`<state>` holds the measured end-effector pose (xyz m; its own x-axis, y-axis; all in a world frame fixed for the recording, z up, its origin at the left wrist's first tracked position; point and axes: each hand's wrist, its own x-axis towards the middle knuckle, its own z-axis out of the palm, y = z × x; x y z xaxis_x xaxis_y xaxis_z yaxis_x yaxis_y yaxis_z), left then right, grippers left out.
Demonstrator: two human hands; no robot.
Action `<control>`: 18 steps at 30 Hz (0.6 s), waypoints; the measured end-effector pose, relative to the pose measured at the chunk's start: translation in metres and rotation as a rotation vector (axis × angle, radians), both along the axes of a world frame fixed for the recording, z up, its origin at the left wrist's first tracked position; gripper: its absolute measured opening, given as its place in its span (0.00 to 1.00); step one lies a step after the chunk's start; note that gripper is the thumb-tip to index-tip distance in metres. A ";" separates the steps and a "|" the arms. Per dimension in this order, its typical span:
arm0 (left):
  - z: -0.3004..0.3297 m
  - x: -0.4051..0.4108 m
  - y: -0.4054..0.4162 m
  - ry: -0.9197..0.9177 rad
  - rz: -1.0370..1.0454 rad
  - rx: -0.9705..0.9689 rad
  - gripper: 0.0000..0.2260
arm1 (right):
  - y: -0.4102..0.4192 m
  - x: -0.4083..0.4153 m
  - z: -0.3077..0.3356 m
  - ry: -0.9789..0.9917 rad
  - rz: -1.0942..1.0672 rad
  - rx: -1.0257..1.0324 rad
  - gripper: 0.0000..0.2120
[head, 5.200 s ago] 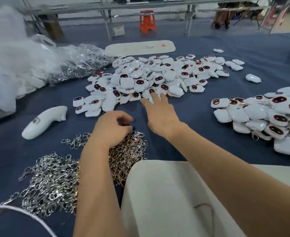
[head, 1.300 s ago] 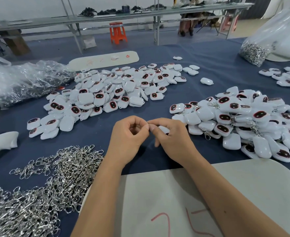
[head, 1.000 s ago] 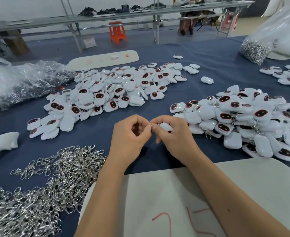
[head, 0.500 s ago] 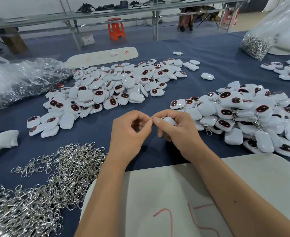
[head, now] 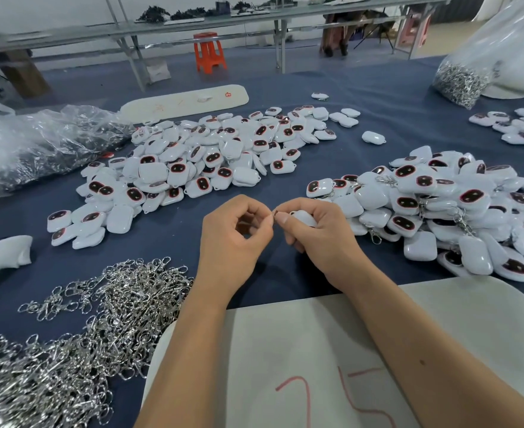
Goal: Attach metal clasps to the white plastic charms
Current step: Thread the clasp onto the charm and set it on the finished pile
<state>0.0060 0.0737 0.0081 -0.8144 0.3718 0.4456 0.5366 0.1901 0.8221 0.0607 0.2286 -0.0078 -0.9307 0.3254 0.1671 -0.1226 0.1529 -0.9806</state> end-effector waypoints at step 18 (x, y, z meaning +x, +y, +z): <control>-0.004 -0.006 -0.002 -0.129 -0.084 -0.018 0.08 | -0.009 0.001 0.001 0.283 -0.184 0.380 0.07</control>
